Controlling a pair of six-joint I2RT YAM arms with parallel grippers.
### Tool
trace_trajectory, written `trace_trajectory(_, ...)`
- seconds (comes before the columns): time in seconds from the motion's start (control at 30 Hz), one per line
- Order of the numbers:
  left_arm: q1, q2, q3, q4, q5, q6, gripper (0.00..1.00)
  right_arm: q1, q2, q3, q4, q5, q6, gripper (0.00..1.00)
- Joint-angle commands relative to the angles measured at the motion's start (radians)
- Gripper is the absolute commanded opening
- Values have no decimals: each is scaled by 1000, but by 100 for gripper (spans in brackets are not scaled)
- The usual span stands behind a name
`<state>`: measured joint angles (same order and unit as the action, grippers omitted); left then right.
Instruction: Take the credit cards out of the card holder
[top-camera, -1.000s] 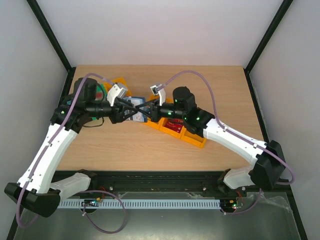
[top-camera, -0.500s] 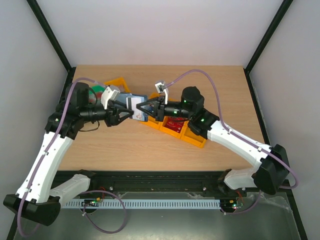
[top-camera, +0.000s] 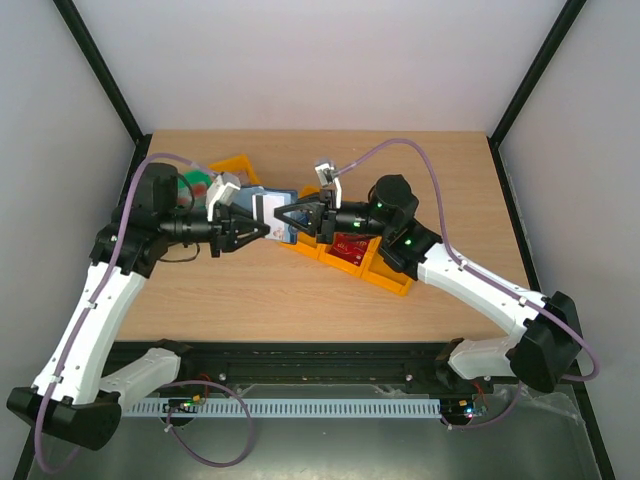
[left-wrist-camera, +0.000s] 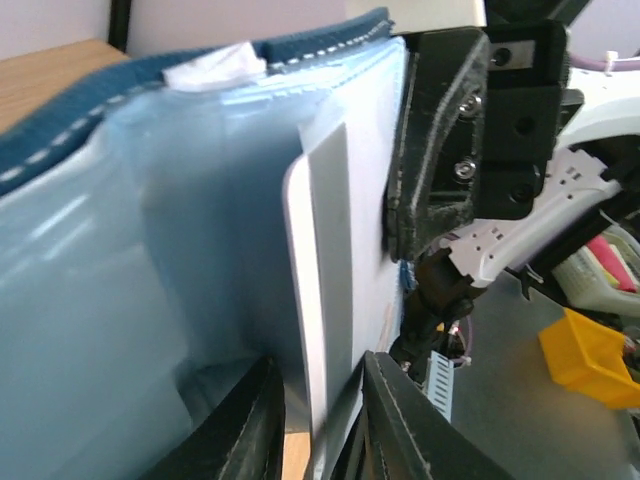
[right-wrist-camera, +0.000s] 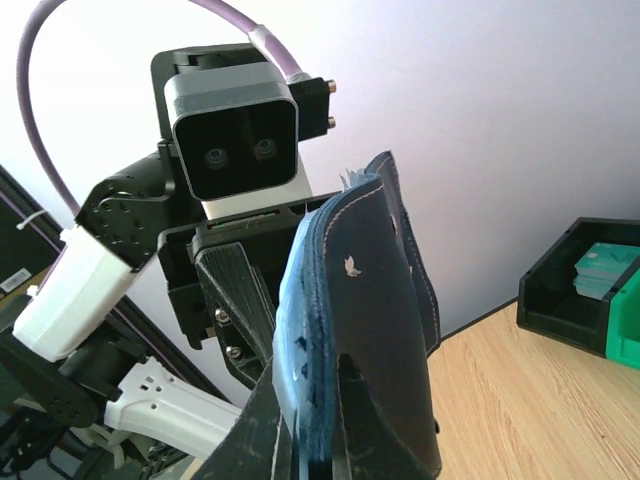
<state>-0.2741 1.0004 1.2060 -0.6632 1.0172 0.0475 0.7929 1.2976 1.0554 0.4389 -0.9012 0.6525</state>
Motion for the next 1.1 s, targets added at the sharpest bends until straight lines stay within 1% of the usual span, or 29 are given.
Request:
trace_trajectory(0.0,-18,23,29,2,158,23,19,18,-8,7,118,-56,7,2)
trace_trajectory(0.07,-18,21,43,-10,179,37,4,18,-10,10,87,-44,-12,2)
trace_trajectory(0.1,-17,17,50,-24,179,49,2,17,-13,12,69,-36,-43,2)
trace_trajectory(0.13,-15,16,56,-40,178,74,2,16,-18,13,49,-32,-62,6)
trace_trajectory(0.2,-11,6,57,-69,171,107,2,12,-30,12,10,-15,-98,23)
trace_trajectory(0.27,-7,-2,52,-82,141,123,2,7,-45,11,-40,9,-138,35)
trace_trajectory(0.33,-2,-10,53,-94,109,140,2,0,-59,5,-84,30,-173,39)
trace_trajectory(0.4,2,-13,55,-104,98,155,2,-3,-69,-2,-96,34,-188,40)
trace_trajectory(0.47,4,-17,54,-110,99,163,2,-3,-75,-11,-87,10,-188,36)
trace_trajectory(0.53,4,-16,52,-113,98,169,2,-4,-71,-15,-79,-18,-184,28)
trace_trajectory(0.57,4,-16,52,-113,96,170,2,-4,-68,-14,-79,-26,-183,22)
trace_trajectory(0.6,5,-16,51,-112,94,171,2,-3,-65,-13,-81,-33,-184,13)
trace_trajectory(0.67,6,-16,51,-111,94,173,2,-3,-60,-11,-84,-35,-186,2)
trace_trajectory(0.73,7,-17,48,-111,87,176,3,-3,-58,-9,-87,-39,-189,2)
trace_trajectory(0.77,8,-19,45,-111,81,174,10,-3,-58,-8,-92,-41,-193,2)
trace_trajectory(0.8,11,-20,46,-110,81,170,24,-3,-60,-6,-99,-43,-201,2)
trace_trajectory(0.83,17,-21,48,-106,82,161,33,-4,-63,-3,-107,-43,-212,2)
trace_trajectory(0.9,29,-26,53,-91,99,142,41,-3,-71,-1,-126,-46,-239,2)
trace_trajectory(0.97,43,-31,52,-83,119,136,41,-4,-77,0,-133,-57,-251,2)
trace_trajectory(1.03,52,-34,48,-84,123,137,36,-4,-79,6,-141,-75,-256,2)
trace_trajectory(1.07,56,-35,48,-84,123,137,32,-5,-80,9,-144,-81,-260,2)
